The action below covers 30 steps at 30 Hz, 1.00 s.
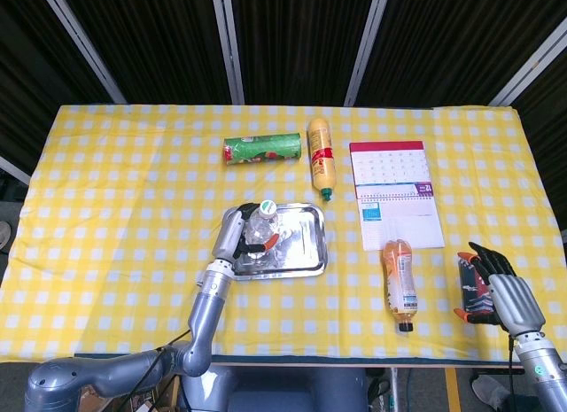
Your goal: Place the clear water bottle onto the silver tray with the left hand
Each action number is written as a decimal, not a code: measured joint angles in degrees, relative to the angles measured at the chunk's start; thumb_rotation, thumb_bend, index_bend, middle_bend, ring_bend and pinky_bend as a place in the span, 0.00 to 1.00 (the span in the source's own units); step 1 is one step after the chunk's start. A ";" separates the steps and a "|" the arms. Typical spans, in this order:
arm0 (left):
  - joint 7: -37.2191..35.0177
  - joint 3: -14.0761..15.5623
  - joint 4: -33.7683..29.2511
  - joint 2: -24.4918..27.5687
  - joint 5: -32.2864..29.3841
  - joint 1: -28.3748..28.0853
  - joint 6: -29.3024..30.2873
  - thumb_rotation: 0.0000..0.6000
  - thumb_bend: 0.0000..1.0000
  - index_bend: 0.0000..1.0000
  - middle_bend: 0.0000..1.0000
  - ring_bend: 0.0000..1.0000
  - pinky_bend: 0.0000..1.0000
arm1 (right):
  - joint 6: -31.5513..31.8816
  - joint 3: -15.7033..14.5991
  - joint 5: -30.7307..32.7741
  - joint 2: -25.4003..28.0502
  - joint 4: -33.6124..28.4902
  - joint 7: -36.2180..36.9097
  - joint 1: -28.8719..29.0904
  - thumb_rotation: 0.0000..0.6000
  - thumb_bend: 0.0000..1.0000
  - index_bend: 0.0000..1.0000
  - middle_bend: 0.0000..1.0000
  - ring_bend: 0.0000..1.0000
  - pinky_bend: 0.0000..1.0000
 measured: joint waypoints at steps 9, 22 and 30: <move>-2.72 1.86 2.08 0.34 1.70 1.10 -1.41 1.00 0.34 0.58 0.55 0.14 0.11 | 0.03 -0.08 -0.20 0.10 -0.15 0.25 0.01 1.00 0.16 0.18 0.04 0.00 0.00; -10.35 6.27 -1.77 8.08 8.76 2.91 -5.18 1.00 0.00 0.18 0.04 0.00 0.00 | -0.53 -0.09 0.24 0.23 -0.58 0.14 0.11 1.00 0.16 0.18 0.04 0.00 0.00; -11.77 7.37 -6.47 13.03 10.62 5.09 -4.04 1.00 0.00 0.12 0.01 0.00 0.00 | -0.90 -0.17 0.40 0.39 -1.05 -0.13 0.17 1.00 0.16 0.18 0.04 0.00 0.00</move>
